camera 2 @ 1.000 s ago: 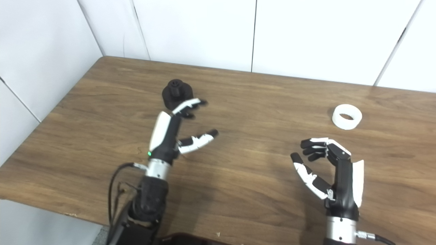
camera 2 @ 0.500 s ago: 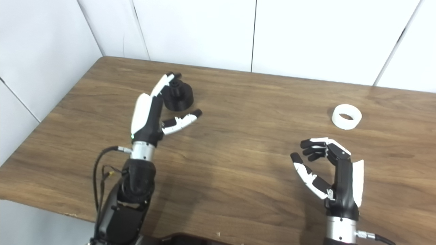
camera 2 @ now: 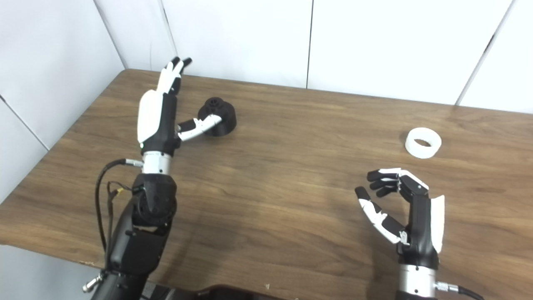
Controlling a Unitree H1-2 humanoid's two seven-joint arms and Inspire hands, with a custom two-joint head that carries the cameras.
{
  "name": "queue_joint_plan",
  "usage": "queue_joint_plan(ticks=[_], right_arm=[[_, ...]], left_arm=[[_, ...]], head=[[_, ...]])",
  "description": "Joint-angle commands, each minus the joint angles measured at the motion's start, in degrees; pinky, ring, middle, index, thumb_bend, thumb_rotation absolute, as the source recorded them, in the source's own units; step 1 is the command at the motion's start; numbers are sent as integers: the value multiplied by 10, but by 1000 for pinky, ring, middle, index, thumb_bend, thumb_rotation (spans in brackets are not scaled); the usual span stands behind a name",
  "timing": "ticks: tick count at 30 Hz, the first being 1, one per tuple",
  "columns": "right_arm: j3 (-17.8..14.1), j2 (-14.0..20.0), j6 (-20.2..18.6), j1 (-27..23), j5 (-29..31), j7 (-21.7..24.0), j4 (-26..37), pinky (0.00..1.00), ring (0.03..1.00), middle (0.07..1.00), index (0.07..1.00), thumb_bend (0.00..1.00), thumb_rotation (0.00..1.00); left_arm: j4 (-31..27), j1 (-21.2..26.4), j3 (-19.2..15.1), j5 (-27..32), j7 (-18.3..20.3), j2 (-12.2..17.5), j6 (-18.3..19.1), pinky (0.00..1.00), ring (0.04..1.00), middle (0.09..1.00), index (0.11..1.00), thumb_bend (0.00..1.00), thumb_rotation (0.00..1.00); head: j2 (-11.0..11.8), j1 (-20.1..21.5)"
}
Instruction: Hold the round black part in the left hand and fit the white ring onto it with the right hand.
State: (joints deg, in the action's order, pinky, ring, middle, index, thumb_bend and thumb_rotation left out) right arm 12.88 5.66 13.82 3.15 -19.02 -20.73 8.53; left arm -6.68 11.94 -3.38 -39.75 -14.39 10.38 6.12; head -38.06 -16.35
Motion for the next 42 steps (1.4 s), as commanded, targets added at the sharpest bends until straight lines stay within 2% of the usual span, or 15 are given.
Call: queue_joint_plan(ticks=[1, 3, 6, 12, 25, 29, 38, 42], right_arm=[[-16, -33, 8, 11, 1, -3, -50, 385, 488, 572, 495, 505, 151], [-16, -33, 11, 10, 0, -4, -52, 385, 487, 570, 495, 505, 151], [-16, -32, 15, 10, -1, -4, -53, 383, 483, 569, 495, 505, 150], [-17, -33, 8, 12, 0, -2, -47, 394, 493, 571, 495, 505, 151], [-19, -33, 8, 16, 8, 0, -41, 389, 489, 571, 495, 505, 147], [-20, -32, 10, 19, 10, 0, -39, 383, 483, 565, 495, 505, 147], [-22, -28, 7, 22, 9, 2, -34, 387, 489, 570, 495, 505, 149], [-22, -27, 8, 22, 6, 1, -32, 392, 493, 575, 495, 504, 147]], left_arm=[[1, 33, 0, -10, 6, 24, 9, 970, 1000, 1000, 927, 860, 449], [11, 39, 1, -9, 11, 33, 14, 987, 1000, 1000, 927, 861, 444], [33, 47, 7, -14, 12, 44, 17, 946, 1000, 1000, 915, 857, 455], [58, 54, 19, -17, 14, 53, 27, 975, 1000, 1000, 899, 867, 455], [101, 74, 42, -19, 40, 76, 56, 1000, 1000, 1000, 879, 957, 480], [115, 77, 56, -23, 50, 84, 69, 1000, 1000, 1000, 891, 996, 521], [140, 84, 81, -41, 55, 93, 96, 1000, 1000, 1000, 905, 1000, 553], [149, 87, 85, -41, 58, 96, 102, 1000, 1000, 1000, 912, 1000, 522]], head=[[0, 0], [0, 0], [0, 1], [-2, 0], [-4, 3], [-5, 4], [-6, 4], [-7, 4]])
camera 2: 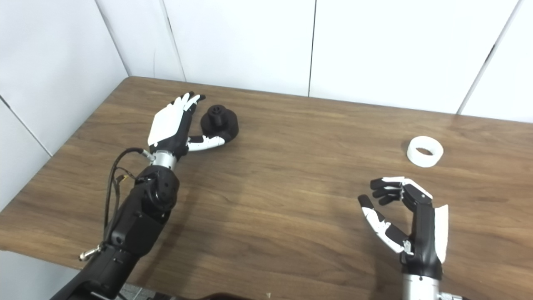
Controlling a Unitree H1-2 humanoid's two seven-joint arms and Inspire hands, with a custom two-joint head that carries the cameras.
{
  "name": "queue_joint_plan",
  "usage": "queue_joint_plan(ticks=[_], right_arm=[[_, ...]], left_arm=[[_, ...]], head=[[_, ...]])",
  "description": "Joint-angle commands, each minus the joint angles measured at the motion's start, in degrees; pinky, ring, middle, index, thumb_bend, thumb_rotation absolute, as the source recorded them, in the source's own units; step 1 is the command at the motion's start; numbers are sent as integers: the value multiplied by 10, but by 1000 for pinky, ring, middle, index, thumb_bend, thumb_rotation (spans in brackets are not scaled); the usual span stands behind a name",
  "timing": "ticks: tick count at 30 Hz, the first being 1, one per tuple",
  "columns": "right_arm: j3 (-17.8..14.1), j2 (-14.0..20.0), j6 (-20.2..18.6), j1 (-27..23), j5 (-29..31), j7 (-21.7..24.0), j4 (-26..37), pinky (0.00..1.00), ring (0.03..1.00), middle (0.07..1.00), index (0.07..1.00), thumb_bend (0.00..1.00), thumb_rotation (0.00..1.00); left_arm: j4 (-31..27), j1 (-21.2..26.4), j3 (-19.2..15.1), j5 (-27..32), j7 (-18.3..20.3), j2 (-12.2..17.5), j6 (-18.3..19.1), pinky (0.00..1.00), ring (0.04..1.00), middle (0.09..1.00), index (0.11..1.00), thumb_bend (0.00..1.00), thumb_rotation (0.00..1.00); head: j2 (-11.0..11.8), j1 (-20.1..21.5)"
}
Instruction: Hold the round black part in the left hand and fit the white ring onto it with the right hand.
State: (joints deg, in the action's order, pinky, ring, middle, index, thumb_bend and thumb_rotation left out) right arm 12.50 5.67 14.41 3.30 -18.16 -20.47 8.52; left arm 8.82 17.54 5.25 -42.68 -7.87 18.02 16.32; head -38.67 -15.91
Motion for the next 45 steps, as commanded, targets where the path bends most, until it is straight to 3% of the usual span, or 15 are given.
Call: queue_joint_plan(ticks=[1, 31, 45], right_arm=[[-18, -27, 2, 21, -2, 0, -32, 391, 492, 575, 495, 504, 147], [-20, -25, -10, 28, 0, 6, -17, 394, 492, 573, 495, 505, 149], [-20, -24, -20, 35, -1, 8, -4, 399, 497, 574, 495, 504, 150]], left_arm=[[-3, 32, 0, -12, -9, 20, 0, 1000, 1000, 1000, 912, 1000, 511], [100, 74, 21, -9, -32, 29, 7, 1000, 1000, 1000, 933, 1000, 561], [112, 92, 44, -5, -21, 24, 11, 1000, 1000, 1000, 907, 1000, 562]], head=[[-1, 0], [-7, 4], [-12, 7]])
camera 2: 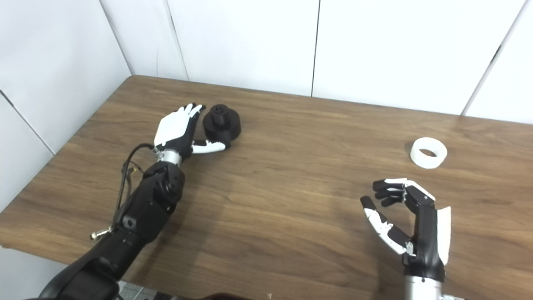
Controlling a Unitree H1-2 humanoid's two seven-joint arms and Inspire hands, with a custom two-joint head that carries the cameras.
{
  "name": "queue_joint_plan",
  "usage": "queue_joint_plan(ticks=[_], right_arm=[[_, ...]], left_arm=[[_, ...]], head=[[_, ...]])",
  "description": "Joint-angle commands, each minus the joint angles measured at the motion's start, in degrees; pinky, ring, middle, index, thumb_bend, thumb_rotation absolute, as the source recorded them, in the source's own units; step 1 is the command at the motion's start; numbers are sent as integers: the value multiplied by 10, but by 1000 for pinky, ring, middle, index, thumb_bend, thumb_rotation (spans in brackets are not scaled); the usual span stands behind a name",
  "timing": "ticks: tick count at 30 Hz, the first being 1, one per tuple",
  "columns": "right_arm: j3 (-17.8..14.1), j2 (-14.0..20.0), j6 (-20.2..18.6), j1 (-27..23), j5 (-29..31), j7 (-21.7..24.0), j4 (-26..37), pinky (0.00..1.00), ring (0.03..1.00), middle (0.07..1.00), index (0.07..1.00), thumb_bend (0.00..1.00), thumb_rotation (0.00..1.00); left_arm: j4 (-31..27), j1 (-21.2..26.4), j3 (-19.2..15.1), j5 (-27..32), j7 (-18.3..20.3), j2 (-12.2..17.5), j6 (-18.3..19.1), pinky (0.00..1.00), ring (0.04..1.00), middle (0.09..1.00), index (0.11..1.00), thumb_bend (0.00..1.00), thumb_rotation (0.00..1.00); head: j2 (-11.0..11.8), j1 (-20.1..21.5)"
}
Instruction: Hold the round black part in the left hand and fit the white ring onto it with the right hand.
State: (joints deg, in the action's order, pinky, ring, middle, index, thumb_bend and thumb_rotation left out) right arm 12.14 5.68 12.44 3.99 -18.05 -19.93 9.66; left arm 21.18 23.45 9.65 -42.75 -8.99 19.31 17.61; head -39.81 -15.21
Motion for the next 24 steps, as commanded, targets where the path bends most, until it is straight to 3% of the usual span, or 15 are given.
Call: queue_joint_plan(ticks=[1, 13, 24], right_arm=[[-17, -24, 0, 29, -3, 3, -15, 400, 497, 575, 495, 504, 150], [-17, -24, -1, 30, -1, 4, -11, 397, 495, 574, 495, 504, 148], [-20, -23, -9, 40, -19, -2, 6, 392, 488, 568, 494, 504, 149]], left_arm=[[-12, 34, 2, -5, -10, 11, -1, 1000, 1000, 1000, 902, 1000, 563], [-3, 39, 5, 7, -15, 2, -6, 1000, 1000, 1000, 882, 1000, 525], [46, 59, 5, 21, -39, -4, -19, 1000, 1000, 1000, 878, 1000, 528]], head=[[-1, 0], [-6, 4], [-11, 6]])
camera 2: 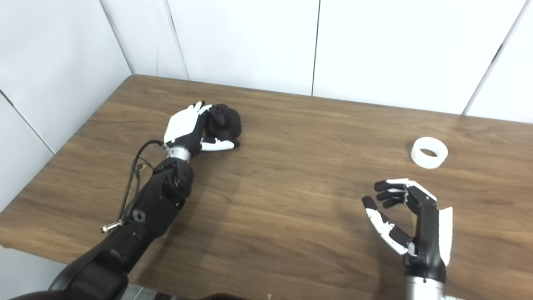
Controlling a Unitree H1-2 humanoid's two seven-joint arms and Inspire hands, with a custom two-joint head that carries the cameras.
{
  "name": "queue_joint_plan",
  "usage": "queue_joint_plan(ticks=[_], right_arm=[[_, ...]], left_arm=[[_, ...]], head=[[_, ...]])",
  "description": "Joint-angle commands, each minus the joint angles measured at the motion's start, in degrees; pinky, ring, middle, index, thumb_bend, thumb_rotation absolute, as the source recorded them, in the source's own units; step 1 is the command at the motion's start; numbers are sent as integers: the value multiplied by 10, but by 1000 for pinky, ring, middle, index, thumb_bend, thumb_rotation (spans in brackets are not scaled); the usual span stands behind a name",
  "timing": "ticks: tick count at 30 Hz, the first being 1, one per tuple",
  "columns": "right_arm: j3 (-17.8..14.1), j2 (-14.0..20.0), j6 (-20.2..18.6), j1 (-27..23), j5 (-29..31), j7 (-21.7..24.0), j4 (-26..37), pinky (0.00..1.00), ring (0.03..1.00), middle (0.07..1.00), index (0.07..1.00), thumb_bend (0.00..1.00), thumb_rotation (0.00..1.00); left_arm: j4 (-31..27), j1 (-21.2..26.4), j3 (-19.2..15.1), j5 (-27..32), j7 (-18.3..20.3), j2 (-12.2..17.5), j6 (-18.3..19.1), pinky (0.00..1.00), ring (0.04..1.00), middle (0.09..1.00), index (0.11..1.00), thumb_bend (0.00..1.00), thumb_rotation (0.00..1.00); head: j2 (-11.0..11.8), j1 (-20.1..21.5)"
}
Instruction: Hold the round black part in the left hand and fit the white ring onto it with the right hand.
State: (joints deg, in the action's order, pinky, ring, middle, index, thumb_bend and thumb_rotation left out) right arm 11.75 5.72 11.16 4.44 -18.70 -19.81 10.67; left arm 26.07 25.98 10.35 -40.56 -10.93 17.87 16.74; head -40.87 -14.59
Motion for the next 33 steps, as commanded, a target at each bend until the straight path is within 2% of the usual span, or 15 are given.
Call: queue_joint_plan(ticks=[1, 12, 14, 16, 19, 24, 33], right_arm=[[-17, -23, 4, 36, -14, -4, -4, 392, 489, 569, 494, 504, 150], [-20, -23, 9, 35, -19, -4, -7, 390, 489, 569, 494, 503, 149], [-20, -23, 9, 34, -21, -5, -7, 390, 487, 567, 494, 503, 149], [-20, -23, 10, 34, -20, -4, -7, 391, 487, 568, 494, 503, 150], [-21, -21, 15, 34, -18, -3, -9, 390, 487, 568, 494, 503, 149], [-22, -19, 16, 34, -18, -3, -10, 391, 487, 568, 494, 503, 149], [-23, -20, 16, 32, -16, -2, -10, 387, 487, 567, 493, 503, 148]], left_arm=[[-2, 35, -3, 0, -21, 10, -11, 1000, 1000, 1000, 877, 1000, 524], [10, 40, 3, -1, -30, 14, -9, 1000, 1000, 1000, 859, 974, 515], [9, 40, 1, -2, -35, 14, -7, 1000, 1000, 1000, 832, 943, 472], [7, 40, -2, -1, -39, 14, -5, 1000, 1000, 1000, 766, 913, 411], [6, 38, -3, -1, -45, 16, -6, 1000, 1000, 1000, 708, 852, 378], [10, 36, -5, 1, -54, 19, -11, 1000, 1000, 1000, 676, 778, 372], [5, 33, -11, 8, -52, 21, -10, 1000, 1000, 1000, 657, 766, 363]], head=[[-1, 0], [-3, -1], [-3, -2], [-4, -2], [-5, -4], [-6, -8], [-8, -9]])
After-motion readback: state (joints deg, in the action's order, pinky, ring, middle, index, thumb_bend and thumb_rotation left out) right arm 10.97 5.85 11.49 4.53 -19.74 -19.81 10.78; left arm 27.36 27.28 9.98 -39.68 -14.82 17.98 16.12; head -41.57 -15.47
